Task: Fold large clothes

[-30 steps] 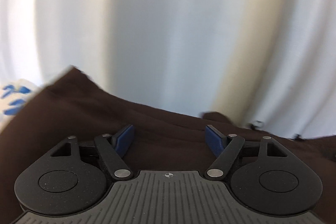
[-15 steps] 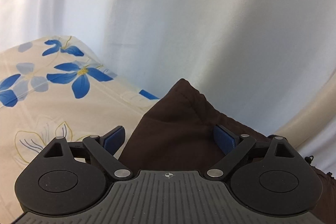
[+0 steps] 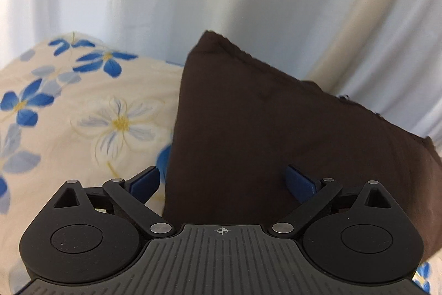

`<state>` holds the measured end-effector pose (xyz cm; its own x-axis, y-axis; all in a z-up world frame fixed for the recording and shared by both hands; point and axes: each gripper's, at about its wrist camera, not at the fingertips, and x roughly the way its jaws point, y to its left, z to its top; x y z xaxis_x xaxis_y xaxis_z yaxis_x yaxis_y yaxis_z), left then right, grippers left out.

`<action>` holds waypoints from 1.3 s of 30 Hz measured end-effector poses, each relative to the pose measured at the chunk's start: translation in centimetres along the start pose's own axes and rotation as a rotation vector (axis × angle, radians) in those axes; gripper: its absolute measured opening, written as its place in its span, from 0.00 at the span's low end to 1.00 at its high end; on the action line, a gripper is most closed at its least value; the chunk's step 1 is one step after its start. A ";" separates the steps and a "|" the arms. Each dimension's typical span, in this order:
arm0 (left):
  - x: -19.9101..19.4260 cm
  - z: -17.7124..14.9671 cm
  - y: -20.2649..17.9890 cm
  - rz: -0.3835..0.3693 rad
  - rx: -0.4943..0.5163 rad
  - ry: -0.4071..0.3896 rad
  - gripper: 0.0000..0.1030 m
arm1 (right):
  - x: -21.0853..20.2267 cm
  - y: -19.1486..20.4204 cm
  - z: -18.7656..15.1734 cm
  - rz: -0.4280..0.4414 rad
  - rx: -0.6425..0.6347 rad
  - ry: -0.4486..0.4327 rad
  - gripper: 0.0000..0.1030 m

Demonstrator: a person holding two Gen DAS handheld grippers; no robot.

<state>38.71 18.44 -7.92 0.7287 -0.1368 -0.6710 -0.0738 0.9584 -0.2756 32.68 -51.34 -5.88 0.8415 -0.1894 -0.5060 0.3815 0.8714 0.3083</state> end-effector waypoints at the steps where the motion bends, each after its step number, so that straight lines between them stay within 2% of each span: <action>1: -0.7 -1.0 0.3 -0.038 -0.031 0.017 0.97 | -1.3 -1.1 -0.7 0.012 0.021 0.022 0.30; 4: -1.9 -3.1 0.9 -0.129 -0.106 0.049 0.97 | -3.6 -3.5 -3.1 0.065 0.114 0.070 0.30; 8: -2.7 -3.6 1.0 -0.137 -0.139 0.039 0.96 | -4.1 -4.5 -5.1 0.150 0.158 0.107 0.35; 12: -3.1 -3.4 0.8 -0.140 -0.131 0.047 0.94 | -3.6 -4.5 -5.4 0.286 0.268 0.175 0.40; 14: -3.4 -3.5 0.9 -0.146 -0.108 0.049 0.90 | -3.6 -4.0 -5.5 0.296 0.234 0.173 0.47; 18: -2.8 -3.8 1.7 -0.156 -0.120 0.060 0.88 | -2.3 -3.9 -5.9 0.332 0.213 0.235 0.47; 20: -2.9 -3.8 1.8 -0.165 -0.138 0.057 0.84 | -2.0 -3.4 -6.1 0.325 0.162 0.225 0.38; 21: -3.1 -3.7 1.7 -0.171 -0.131 0.052 0.83 | -2.1 -3.1 -6.2 0.326 0.133 0.222 0.37; 23: -3.7 -3.7 1.7 -0.178 -0.099 0.040 0.74 | -2.3 -2.9 -6.0 0.337 0.095 0.220 0.33; 25: -4.0 -3.7 2.1 -0.193 -0.097 0.032 0.71 | -2.6 -3.2 -5.6 0.370 0.111 0.222 0.33; 27: -3.7 -3.6 2.3 -0.185 -0.121 0.040 0.70 | -2.4 -3.3 -5.2 0.384 0.123 0.237 0.36; 28: -3.6 -3.6 2.3 -0.177 -0.135 0.042 0.69 | -2.1 -3.2 -5.2 0.377 0.121 0.254 0.40; 29: -3.5 -3.5 2.2 -0.167 -0.150 0.042 0.67 | -1.6 -3.0 -5.2 0.374 0.125 0.272 0.45; 30: -3.6 -3.4 2.0 -0.156 -0.163 0.040 0.64 | -1.3 -2.8 -5.3 0.367 0.130 0.277 0.45; 32: -4.2 -3.0 1.5 -0.134 -0.167 0.033 0.50 | -1.1 -2.1 -5.5 0.326 0.134 0.264 0.40; 33: -4.8 -2.7 1.2 -0.127 -0.162 0.028 0.47 | -1.2 -1.6 -5.5 0.302 0.124 0.250 0.37; 35: -6.2 -2.0 0.3 -0.121 -0.136 0.013 0.40 | -2.3 -0.1 -5.3 0.270 0.062 0.211 0.26; 36: -7.0 -1.5 -0.3 -0.119 -0.123 0.003 0.39 | -3.0 0.5 -5.0 0.271 0.033 0.190 0.24; 39: -10.0 -0.3 -2.2 -0.139 -0.089 -0.035 0.34 | -5.9 1.8 -3.4 0.345 -0.006 0.128 0.17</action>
<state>31.36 17.65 -0.80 0.7592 -0.2563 -0.5983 -0.0297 0.9046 -0.4252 27.06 -47.12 -5.04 0.8655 0.1743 -0.4697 0.0809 0.8766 0.4744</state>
